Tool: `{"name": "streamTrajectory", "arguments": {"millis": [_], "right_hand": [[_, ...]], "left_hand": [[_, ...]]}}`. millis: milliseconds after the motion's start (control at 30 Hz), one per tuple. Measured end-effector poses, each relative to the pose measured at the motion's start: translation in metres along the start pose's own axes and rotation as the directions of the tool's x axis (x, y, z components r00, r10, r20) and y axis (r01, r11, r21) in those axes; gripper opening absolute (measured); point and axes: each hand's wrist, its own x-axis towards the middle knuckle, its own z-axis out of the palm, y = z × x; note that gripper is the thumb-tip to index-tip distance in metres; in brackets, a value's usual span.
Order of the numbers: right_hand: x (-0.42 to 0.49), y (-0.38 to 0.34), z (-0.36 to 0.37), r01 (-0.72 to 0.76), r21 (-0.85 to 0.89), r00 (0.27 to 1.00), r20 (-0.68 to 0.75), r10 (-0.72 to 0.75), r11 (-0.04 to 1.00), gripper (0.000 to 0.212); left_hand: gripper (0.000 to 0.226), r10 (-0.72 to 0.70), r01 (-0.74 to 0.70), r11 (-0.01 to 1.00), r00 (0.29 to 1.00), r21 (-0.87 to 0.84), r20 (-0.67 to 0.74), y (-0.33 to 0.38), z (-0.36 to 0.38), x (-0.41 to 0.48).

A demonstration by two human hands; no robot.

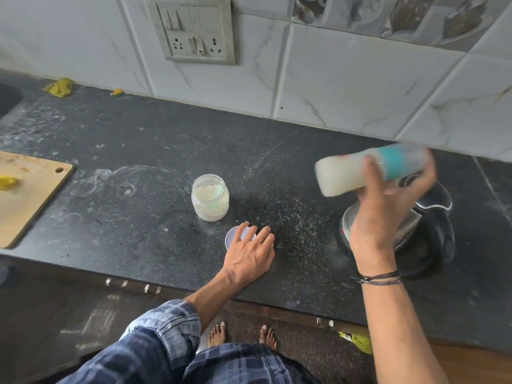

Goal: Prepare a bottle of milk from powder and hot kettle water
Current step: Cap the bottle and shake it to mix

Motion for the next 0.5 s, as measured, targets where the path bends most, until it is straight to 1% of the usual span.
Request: {"name": "streamTrajectory", "arguments": {"millis": [33, 67, 100, 167, 200, 233, 300, 333, 367, 400, 433, 467, 500], "right_hand": [[0.0012, 0.0013, -0.0014, -0.005, 0.065, 0.998, -0.067, 0.009, 0.998, 0.093], [0.0022, 0.0020, -0.0010, -0.017, 0.085, 0.996, -0.089, 0.024, 0.996, 0.093], [0.0011, 0.0018, 0.0006, -0.040, 0.064, 0.998, -0.045, 0.043, 0.997, 0.091], [-0.0005, 0.0040, -0.0015, -0.086, -0.089, 0.989, 0.111, 0.096, 0.992, 0.087], [0.0006, 0.0046, -0.0047, -0.077, -0.114, 0.989, 0.118, 0.090, 0.990, 0.087], [0.0022, 0.0025, -0.0054, -0.053, -0.088, 0.996, 0.073, 0.060, 0.995, 0.087], [0.0071, -0.0004, -0.0053, -0.025, 0.060, 0.995, -0.094, 0.031, 0.998, 0.090], [0.0094, 0.0009, -0.0054, -0.010, 0.088, 0.989, -0.148, 0.023, 0.996, 0.092], [0.0094, 0.0007, -0.0033, -0.012, 0.078, 0.991, -0.131, 0.023, 0.997, 0.093], [0.0074, 0.0013, -0.0012, -0.034, 0.019, 0.998, -0.045, 0.035, 0.999, 0.092], [0.0054, 0.0027, -0.0015, -0.057, -0.075, 0.995, 0.074, 0.063, 0.996, 0.090], [0.0045, 0.0043, -0.0042, -0.064, -0.132, 0.986, 0.147, 0.084, 0.989, 0.087], [0.0041, 0.0040, -0.0058, -0.044, -0.135, 0.986, 0.152, 0.064, 0.990, 0.087]], "left_hand": [[0.017, -0.004, 0.004, 1.000, 1.000, -0.001, -0.002, 0.0003, 0.0002, 0.0001], [0.016, -0.003, 0.003, 1.000, 1.000, -0.001, -0.004, 0.0003, 0.0003, 0.0001], [0.016, 0.002, -0.002, 1.000, 1.000, -0.002, -0.006, -0.0001, 0.0005, -0.0003], [0.016, 0.012, -0.012, 1.000, 1.000, -0.001, -0.014, -0.0006, 0.0015, -0.0011], [0.016, 0.010, -0.010, 1.000, 1.000, -0.001, -0.016, -0.0010, 0.0019, -0.0010], [0.016, 0.007, -0.007, 1.000, 1.000, -0.002, -0.019, -0.0009, 0.0026, -0.0005], [0.016, -0.003, 0.002, 1.000, 1.000, -0.005, -0.024, -0.0003, 0.0039, -0.0004], [0.016, -0.003, 0.003, 1.000, 1.000, -0.007, -0.023, -0.0003, 0.0042, -0.0007], [0.016, 0.002, -0.002, 1.000, 1.000, -0.010, -0.020, -0.0010, 0.0046, -0.0012], [0.017, 0.008, -0.009, 1.000, 1.000, -0.014, -0.015, -0.0015, 0.0050, -0.0020], [0.017, 0.012, -0.013, 1.000, 1.000, -0.016, -0.014, -0.0020, 0.0054, -0.0024], [0.017, 0.011, -0.011, 1.000, 1.000, -0.017, -0.015, -0.0022, 0.0057, -0.0024], [0.017, 0.007, -0.007, 1.000, 1.000, -0.019, -0.015, -0.0021, 0.0060, -0.0022]]}}
